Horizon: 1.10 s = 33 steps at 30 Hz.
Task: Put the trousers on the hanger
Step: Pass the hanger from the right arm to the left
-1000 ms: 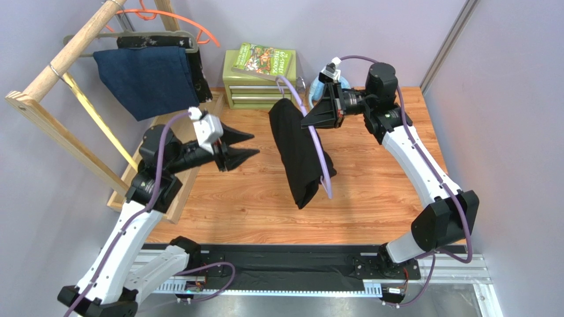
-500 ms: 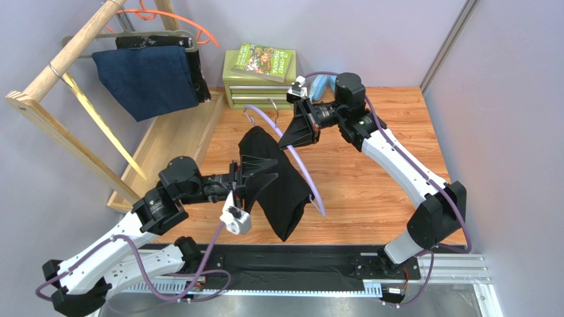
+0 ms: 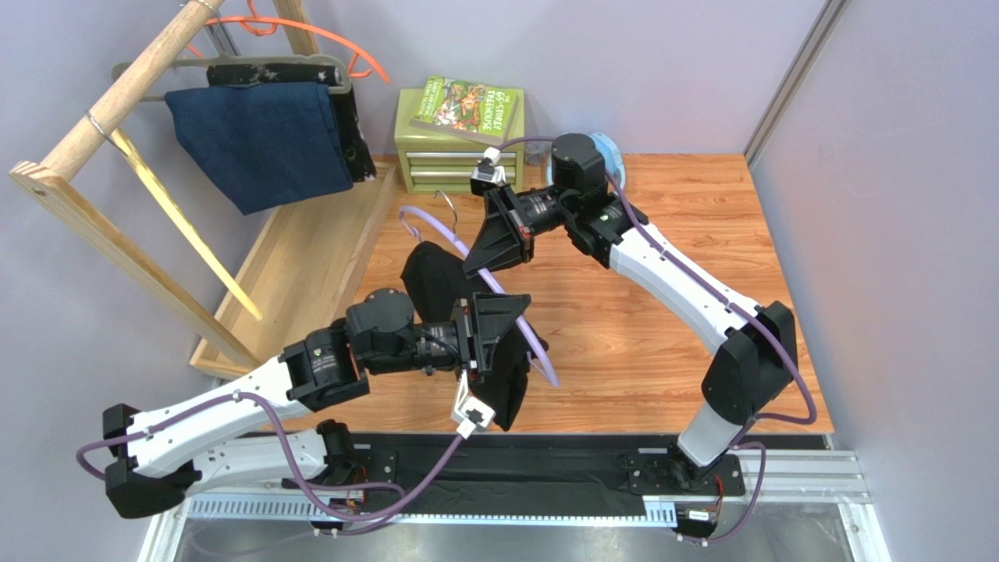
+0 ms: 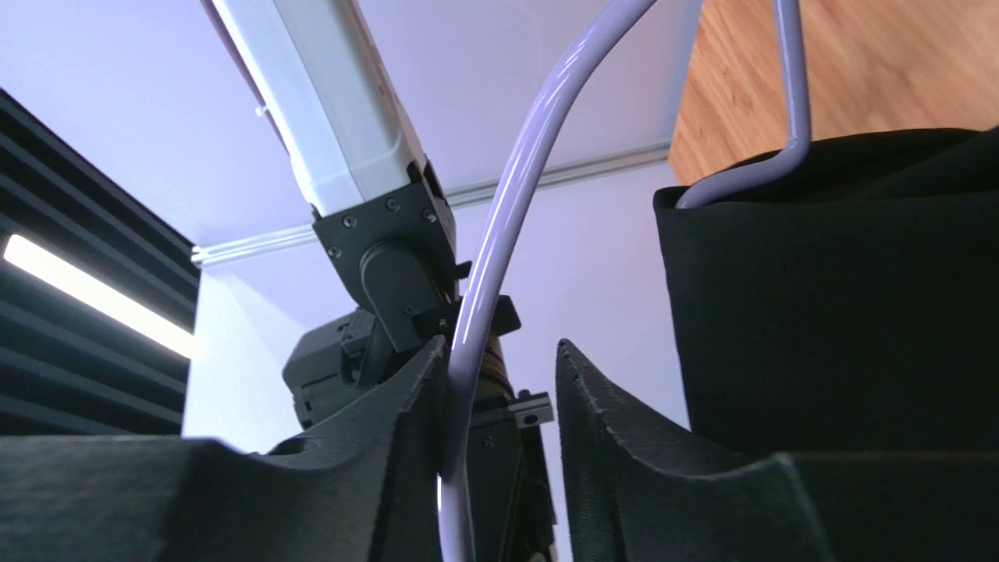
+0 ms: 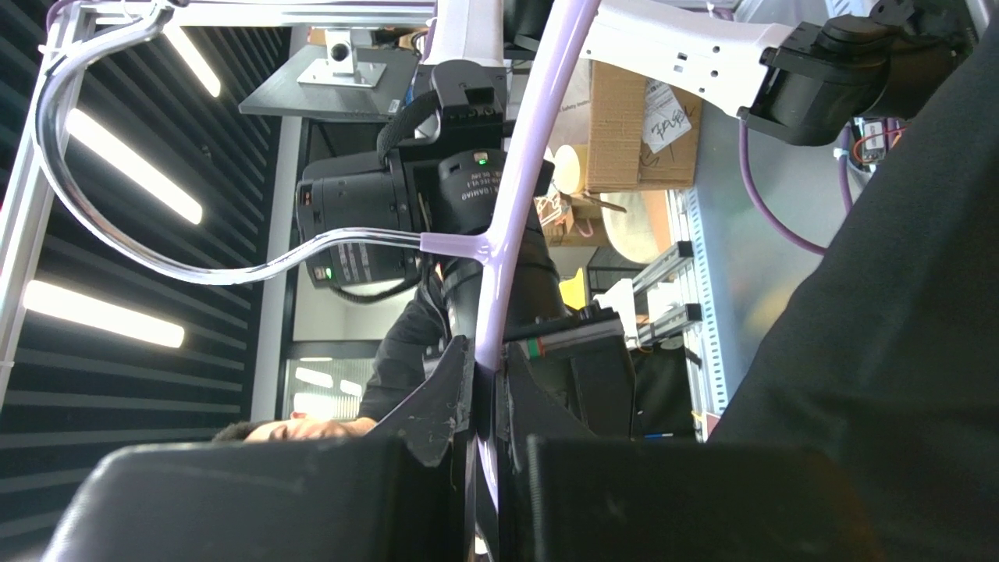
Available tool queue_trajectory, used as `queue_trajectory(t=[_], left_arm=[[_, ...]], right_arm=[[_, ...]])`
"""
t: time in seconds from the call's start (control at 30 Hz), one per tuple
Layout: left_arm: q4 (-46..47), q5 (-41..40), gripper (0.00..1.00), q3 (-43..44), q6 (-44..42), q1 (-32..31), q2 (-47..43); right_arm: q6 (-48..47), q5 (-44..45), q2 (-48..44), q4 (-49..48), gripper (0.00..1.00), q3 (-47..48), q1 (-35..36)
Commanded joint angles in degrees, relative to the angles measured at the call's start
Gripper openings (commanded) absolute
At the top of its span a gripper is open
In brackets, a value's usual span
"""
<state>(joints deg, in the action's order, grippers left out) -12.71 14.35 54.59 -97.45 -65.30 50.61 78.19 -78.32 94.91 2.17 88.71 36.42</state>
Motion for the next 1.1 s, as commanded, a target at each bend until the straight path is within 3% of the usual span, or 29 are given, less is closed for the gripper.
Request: queue_trajectory(t=[0.0,0.07,0.1,0.17,0.3,0.33,0.4,0.43,0.5,0.53,0.67,0.87,0.97,1.07], left_arm=[[-0.6,-4.7,0.37,2.5,-7.9,-1.2,0.0],[-2.0,-6.3,0.28,2.8,-9.1,-2.5,-0.3],[-2.8,-8.4,0.13,3.4,-9.2,-3.0,-0.4],[-6.1,-11.1,0.02,4.4,-8.8,-4.4,-0.9],[-8.6,-19.2,0.0,5.2,-8.9,-6.3,-2.5],[-10.3,-20.1,0.0,5.3,-9.8,-6.4,-3.1],[-11.9,-22.5,0.0,5.5,-10.3,-6.4,-4.0],[-13.6,-23.4,0.0,5.7,-10.5,-6.4,-4.3],[-15.2,-25.5,0.0,6.8,-10.5,-6.4,-4.8],[-16.6,-26.3,0.0,7.4,-10.3,-6.4,-4.8],[-17.8,-29.7,0.0,9.7,-11.7,-6.4,-5.4],[-20.8,-33.6,0.0,15.3,-12.2,-5.7,-4.2],[-21.2,-30.6,0.0,17.6,-11.6,-0.4,-3.7],[-21.0,-22.7,0.0,19.0,-12.1,8.1,-3.8]], right_arm=[[2.6,0.5,1.0,-3.5,0.0,5.2,1.5],[2.8,0.5,2.4,-4.0,0.0,6.8,2.2],[3.0,0.5,2.8,-4.3,0.0,7.4,2.3],[3.1,0.3,4.0,-5.0,0.0,9.4,3.5],[3.1,0.4,6.1,-5.6,0.07,11.8,4.7],[3.2,0.4,6.4,-5.8,0.19,12.4,4.8],[3.1,0.4,7.2,-6.0,0.3,13.6,5.2],[3.1,0.5,7.6,-6.3,0.48,13.9,5.1],[2.9,0.0,8.0,-6.4,0.6,14.8,5.1],[2.7,0.0,8.0,-6.2,0.75,15.0,5.0],[1.6,-0.2,7.7,-6.2,0.99,14.8,3.6],[0.0,0.1,7.6,-5.3,1.0,14.4,-2.9],[-0.7,-0.2,7.1,-4.9,1.0,14.5,-5.9],[-1.1,-0.3,7.1,-4.5,1.0,15.3,-7.8]])
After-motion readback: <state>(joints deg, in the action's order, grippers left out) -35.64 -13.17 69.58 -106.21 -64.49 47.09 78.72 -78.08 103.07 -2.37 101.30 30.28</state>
